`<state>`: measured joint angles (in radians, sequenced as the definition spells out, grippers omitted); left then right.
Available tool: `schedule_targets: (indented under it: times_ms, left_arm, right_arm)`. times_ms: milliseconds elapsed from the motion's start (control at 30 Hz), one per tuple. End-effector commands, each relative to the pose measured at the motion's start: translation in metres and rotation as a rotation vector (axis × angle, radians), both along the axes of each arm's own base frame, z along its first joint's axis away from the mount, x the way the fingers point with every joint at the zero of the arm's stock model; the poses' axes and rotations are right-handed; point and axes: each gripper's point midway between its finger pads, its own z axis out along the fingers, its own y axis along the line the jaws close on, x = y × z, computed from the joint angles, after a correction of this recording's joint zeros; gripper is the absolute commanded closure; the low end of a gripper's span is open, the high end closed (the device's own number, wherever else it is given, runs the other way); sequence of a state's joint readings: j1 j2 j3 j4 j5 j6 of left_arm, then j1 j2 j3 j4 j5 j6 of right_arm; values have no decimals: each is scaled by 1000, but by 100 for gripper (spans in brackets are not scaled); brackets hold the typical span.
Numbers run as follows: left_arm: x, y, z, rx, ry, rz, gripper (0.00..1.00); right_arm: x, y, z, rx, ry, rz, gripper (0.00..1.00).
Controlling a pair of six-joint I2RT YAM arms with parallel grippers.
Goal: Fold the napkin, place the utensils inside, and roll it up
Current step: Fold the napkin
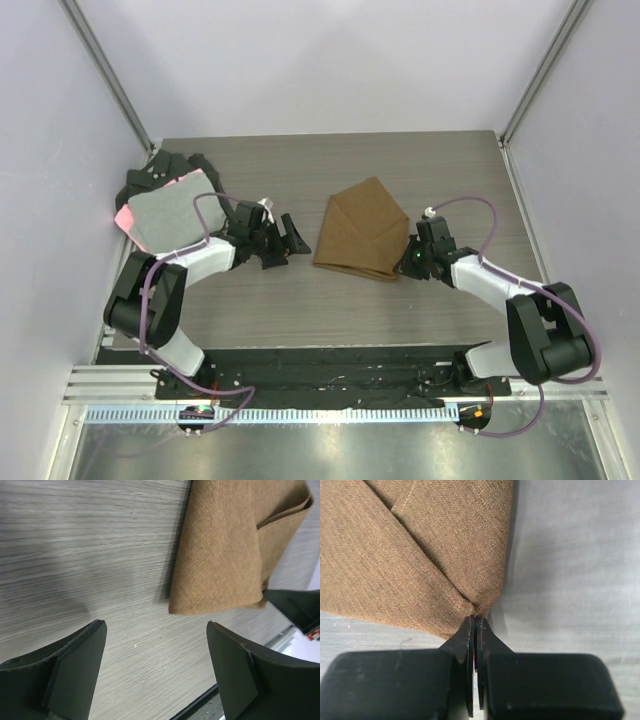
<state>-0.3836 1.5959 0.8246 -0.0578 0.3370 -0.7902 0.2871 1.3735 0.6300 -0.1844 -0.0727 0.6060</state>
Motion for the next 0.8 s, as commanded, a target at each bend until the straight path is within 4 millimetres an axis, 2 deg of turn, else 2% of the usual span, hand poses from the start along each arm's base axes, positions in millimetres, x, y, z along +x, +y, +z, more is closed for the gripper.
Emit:
schedule_targets:
  times_ms: [0,233,433,633,767]
  left_arm:
    - [20,-27,21,-180,-101,-21,17]
    - [24,-32,0,-175,-64,-28,28]
    - [15,-47,-18,-158,-11,-65,37]
    - [7,-56,-26,-147,8,-86,46]
    - [0,-58,-34,-125,34,-96,56]
  right_arm:
    - [-3,-6,6,15,-35,-102,99]
    - [-7,-7,-2,5,-12,-98,99]
    - [-4,-5,-1,6,-20,-95,99]
    - [-3,-5,-3,3,-20,-92,99]
    - [-2,-5,-3,6,-23,-92,99]
